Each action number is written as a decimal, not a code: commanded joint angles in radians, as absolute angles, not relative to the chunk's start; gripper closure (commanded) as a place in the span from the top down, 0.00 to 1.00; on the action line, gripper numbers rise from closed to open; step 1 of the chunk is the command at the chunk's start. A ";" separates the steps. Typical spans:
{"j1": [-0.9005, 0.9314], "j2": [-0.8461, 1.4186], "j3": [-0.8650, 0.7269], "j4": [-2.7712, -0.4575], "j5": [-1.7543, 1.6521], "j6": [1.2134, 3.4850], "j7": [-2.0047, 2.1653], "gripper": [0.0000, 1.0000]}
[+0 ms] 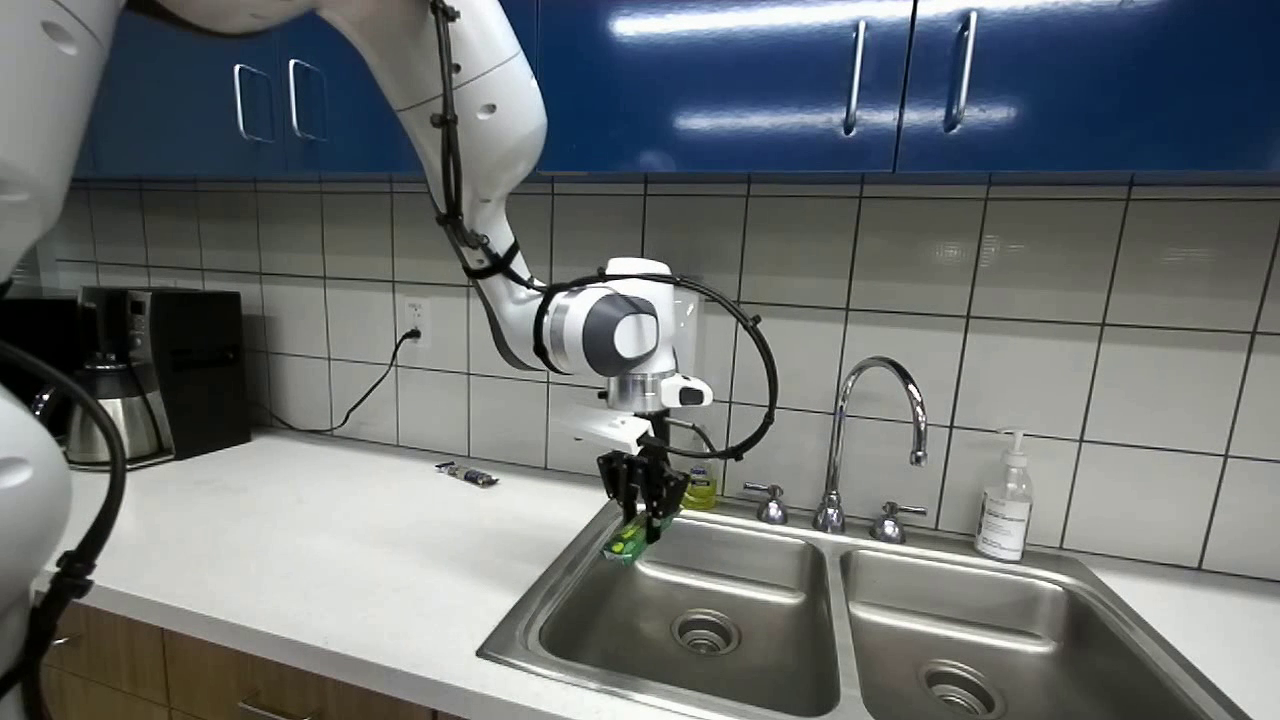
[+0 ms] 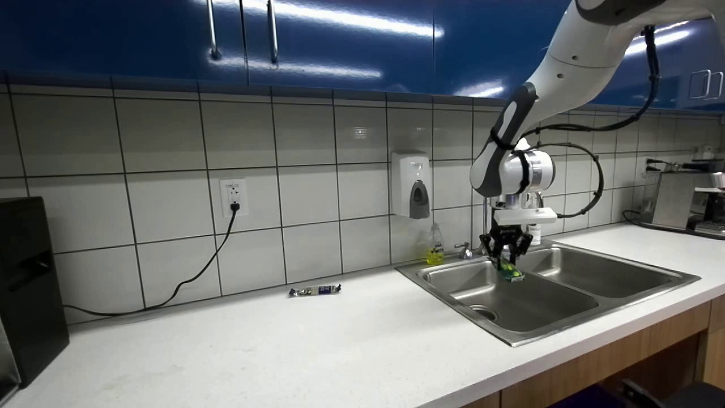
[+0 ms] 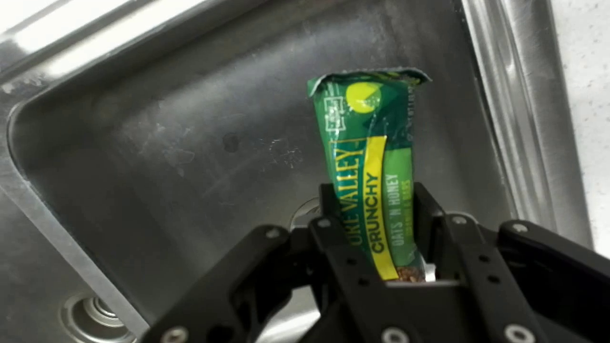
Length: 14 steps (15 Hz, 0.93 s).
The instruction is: Put the green packet inside the left sink
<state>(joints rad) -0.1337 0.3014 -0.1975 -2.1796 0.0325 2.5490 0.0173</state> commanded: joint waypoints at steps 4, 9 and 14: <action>-0.172 0.531 -0.178 -1.962 0.054 2.513 0.060 0.15; -0.172 0.679 -0.173 -1.850 0.048 2.504 0.066 0.15; -0.169 0.784 -0.173 -1.797 0.045 2.509 0.071 0.15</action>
